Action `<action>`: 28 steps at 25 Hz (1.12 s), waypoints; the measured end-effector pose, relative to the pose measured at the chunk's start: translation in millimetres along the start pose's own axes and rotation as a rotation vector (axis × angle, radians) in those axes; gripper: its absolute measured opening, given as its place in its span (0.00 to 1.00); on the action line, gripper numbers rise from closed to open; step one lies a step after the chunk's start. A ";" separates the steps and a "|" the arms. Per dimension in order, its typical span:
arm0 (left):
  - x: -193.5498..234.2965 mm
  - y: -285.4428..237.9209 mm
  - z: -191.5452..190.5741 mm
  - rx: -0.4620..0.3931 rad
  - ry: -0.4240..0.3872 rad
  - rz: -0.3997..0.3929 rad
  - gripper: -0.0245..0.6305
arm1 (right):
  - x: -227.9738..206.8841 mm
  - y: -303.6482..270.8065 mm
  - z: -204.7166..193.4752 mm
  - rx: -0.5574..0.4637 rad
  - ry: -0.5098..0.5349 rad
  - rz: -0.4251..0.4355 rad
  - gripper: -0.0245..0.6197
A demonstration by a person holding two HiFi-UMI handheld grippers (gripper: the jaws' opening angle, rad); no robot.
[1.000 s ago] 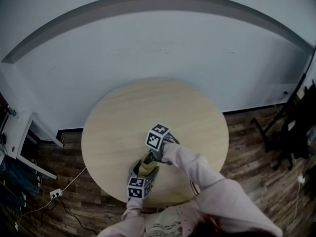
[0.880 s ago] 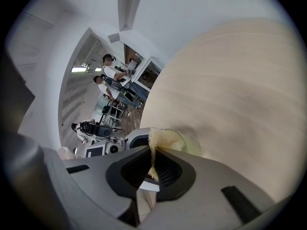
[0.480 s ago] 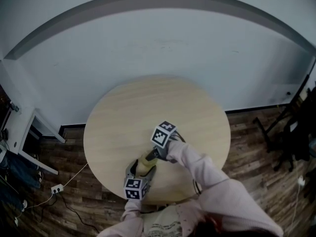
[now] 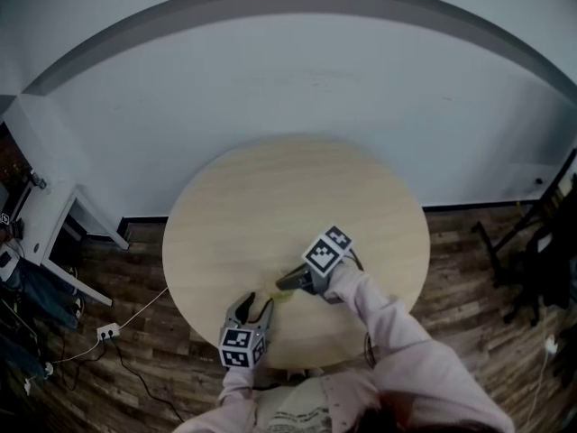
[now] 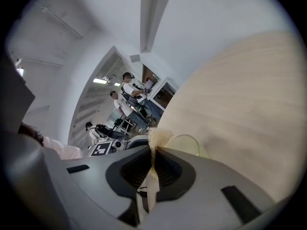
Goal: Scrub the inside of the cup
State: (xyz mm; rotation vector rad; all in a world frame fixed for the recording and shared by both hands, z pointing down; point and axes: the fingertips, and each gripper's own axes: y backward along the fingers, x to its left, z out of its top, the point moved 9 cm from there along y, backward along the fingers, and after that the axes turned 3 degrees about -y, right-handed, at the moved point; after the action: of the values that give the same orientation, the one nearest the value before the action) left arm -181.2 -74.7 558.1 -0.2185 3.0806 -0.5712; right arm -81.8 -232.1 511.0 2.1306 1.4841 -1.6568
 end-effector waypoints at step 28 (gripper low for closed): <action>-19.8 43.7 47.1 -0.133 0.000 0.038 0.03 | 34.9 28.5 -78.5 -0.648 0.484 -0.064 0.08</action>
State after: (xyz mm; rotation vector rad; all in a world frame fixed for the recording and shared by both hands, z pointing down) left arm -166.3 -48.4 498.1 -0.1598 3.1180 -0.3661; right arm -7.3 -181.3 503.4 2.1590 1.8762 -0.5287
